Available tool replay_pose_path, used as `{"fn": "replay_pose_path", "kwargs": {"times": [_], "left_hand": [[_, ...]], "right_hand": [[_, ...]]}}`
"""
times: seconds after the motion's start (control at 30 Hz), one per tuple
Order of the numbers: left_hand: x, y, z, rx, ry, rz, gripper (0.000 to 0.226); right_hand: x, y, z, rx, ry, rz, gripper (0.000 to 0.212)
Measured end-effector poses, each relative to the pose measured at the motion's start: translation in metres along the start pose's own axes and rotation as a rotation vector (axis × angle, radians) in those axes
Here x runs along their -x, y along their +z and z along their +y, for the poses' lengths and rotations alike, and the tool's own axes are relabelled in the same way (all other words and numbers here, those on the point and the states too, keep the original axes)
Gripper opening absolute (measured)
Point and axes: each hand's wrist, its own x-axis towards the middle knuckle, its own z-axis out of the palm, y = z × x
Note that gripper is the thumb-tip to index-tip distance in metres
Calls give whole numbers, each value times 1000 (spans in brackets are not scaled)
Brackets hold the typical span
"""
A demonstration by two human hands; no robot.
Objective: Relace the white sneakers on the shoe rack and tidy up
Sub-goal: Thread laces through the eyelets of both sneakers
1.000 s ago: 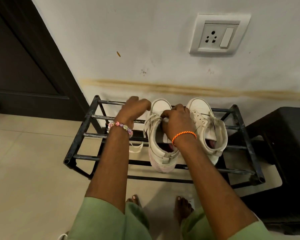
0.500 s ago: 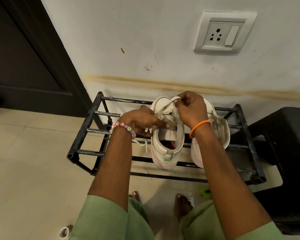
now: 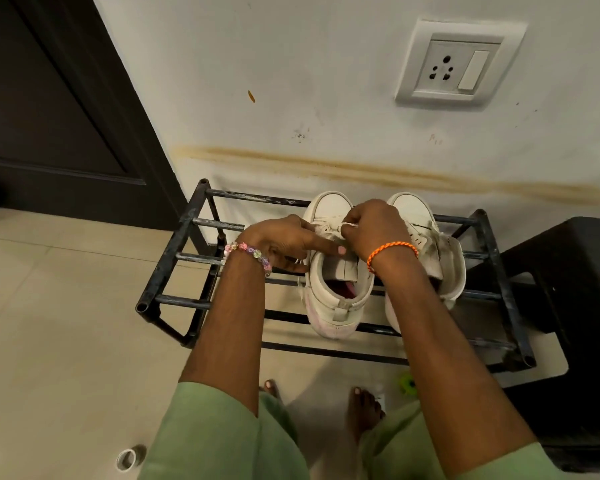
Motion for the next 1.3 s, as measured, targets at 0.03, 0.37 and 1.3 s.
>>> {"fn": "replay_pose_path", "kwargs": {"times": [0.03,0.37,1.3], "left_hand": [[0,-1,0,13,-4,-15,24],[-5,-5,-6,65,4,-49,29],[-2,-7,-4,61,54,-47,36]], "right_hand": [[-1,2,-2,35,17,-5,21],[1,12,5,-148,17,121,18],[-2,3,6,-178,96,-39,25]]}}
